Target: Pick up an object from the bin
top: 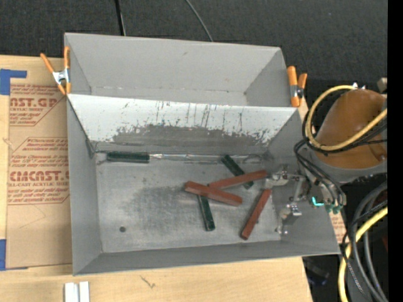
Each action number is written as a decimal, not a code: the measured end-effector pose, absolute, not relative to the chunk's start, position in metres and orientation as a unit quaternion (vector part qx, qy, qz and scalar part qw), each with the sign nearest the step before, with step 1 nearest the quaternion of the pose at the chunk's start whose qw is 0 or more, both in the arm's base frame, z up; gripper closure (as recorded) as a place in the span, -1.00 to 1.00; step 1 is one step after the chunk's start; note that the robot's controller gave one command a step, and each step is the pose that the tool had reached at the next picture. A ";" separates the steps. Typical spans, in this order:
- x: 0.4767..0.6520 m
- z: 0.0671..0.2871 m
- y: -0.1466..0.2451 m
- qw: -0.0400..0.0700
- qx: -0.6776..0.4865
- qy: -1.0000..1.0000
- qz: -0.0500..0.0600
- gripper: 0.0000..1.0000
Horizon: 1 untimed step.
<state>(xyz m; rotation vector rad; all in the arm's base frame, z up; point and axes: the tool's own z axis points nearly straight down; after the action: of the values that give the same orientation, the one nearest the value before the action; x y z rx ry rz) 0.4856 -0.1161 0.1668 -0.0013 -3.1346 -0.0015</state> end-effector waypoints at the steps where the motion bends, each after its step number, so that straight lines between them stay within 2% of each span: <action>1: 0.488 0.170 -0.116 0.000 0.000 -1.000 0.000 -1.00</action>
Offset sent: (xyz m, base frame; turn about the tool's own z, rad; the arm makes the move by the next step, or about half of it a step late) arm 0.0130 -0.0066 -0.0968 -0.3947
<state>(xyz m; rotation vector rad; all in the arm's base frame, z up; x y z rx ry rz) 0.4876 -0.1157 0.1700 0.0007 -3.1418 0.0006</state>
